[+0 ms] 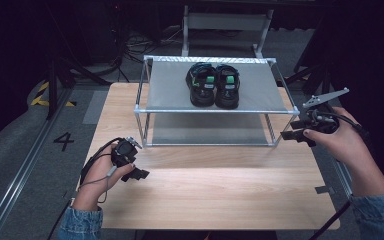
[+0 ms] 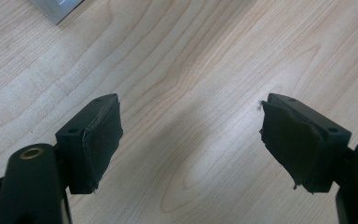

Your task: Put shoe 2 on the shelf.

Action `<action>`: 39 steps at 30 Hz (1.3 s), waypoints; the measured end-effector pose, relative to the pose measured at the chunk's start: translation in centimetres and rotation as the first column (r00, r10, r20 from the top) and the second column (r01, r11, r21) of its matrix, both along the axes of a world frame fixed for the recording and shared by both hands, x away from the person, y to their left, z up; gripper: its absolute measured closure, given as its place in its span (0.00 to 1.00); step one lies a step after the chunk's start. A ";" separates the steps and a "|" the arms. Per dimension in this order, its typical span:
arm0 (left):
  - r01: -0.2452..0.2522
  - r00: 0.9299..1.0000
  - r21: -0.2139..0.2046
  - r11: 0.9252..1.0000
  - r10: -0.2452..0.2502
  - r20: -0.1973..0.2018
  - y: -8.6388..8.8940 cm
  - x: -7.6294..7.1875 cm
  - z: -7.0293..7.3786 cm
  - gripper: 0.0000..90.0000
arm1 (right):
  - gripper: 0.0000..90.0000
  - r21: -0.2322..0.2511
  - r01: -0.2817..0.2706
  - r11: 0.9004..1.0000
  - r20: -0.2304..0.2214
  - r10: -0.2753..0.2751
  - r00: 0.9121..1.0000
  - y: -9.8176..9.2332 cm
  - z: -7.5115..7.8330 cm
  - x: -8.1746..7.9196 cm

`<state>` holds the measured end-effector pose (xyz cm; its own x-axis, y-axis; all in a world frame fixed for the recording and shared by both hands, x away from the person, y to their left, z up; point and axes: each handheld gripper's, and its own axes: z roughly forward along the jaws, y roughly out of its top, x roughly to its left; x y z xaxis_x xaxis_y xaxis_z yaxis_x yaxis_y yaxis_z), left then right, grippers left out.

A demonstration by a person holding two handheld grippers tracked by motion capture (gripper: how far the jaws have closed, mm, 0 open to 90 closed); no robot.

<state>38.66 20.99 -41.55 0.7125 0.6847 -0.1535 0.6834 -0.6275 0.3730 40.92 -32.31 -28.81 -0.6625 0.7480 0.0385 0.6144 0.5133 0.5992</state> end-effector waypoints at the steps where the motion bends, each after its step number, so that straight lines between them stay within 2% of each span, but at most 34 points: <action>1: 0.000 1.000 0.002 1.000 0.000 0.001 0.0 0.0 0.0 0.23 | 0.45 0.003 0.005 1.000 -0.006 -0.005 1.000 -0.1 -0.4 -0.2; 7: 0.003 1.000 0.004 1.000 -0.003 -0.005 0.0 0.0 -0.1 0.23 | 0.44 0.024 0.004 1.000 -0.011 -0.004 1.000 -0.6 -2.2 -0.8; 8: 0.002 1.000 0.005 1.000 -0.002 -0.006 0.0 0.0 -0.1 0.23 | 0.44 0.036 0.003 0.999 -0.016 -0.003 1.000 -0.7 -3.0 -1.2; 9: -0.002 1.000 0.004 1.000 0.002 -0.006 0.0 0.0 -0.1 0.23 | 0.44 0.036 0.003 0.999 -0.016 -0.003 1.000 -0.7 -3.0 -1.2; 13: -0.003 1.000 0.008 1.000 0.003 -0.004 0.0 0.0 -0.2 0.23 | 0.42 0.037 0.004 0.999 -0.015 -0.003 1.000 -0.8 -5.0 -1.8; 16: 0.000 1.000 0.012 1.000 0.000 -0.008 -0.1 0.0 -0.3 0.23 | 0.42 0.057 0.024 0.998 -0.027 -0.022 0.999 -1.0 -6.3 -2.2; 22: 0.000 1.000 0.012 1.000 0.000 -0.005 -0.2 0.1 -0.5 0.23 | 0.42 0.047 0.024 0.999 -0.039 -0.022 0.999 -1.4 -8.2 -2.5; 25: -0.005 1.000 0.012 1.000 0.005 -0.004 -0.2 0.1 -0.5 0.23 | 0.42 0.075 0.027 0.997 -0.042 -0.024 0.999 -1.7 -8.8 -2.8; 29: -0.004 1.000 0.012 1.000 0.005 -0.005 -0.3 0.1 -0.6 0.23 | 0.41 0.131 0.036 0.991 -0.024 -0.033 0.999 -1.9 -9.6 -3.1; 31: 0.000 1.000 0.012 1.000 0.000 -0.001 -0.3 0.1 -0.5 0.23 | 0.41 0.120 0.036 0.992 -0.036 -0.032 0.999 -1.8 -10.2 -3.0; 34: -0.003 1.000 0.013 1.000 0.003 -0.001 -0.3 0.1 -0.5 0.23 | 0.41 0.118 0.045 0.992 -0.027 -0.043 0.999 -1.8 -10.6 -2.8; 36: -0.002 1.000 0.016 1.000 0.002 0.003 -0.3 0.1 -0.5 0.23 | 0.41 0.099 0.050 0.994 -0.017 -0.049 0.999 -1.8 -11.1 -2.7; 39: 0.005 1.000 0.015 1.000 -0.005 0.001 -0.5 0.1 -0.5 0.23 | 0.41 0.099 0.046 0.994 -0.024 -0.044 0.999 -1.9 -11.6 -2.7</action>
<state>38.73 20.52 -42.04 0.7157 0.6837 -0.1427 0.6802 -0.6361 0.3643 38.25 -34.18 -40.42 -0.6267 0.7685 0.1288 0.6491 0.4234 0.6320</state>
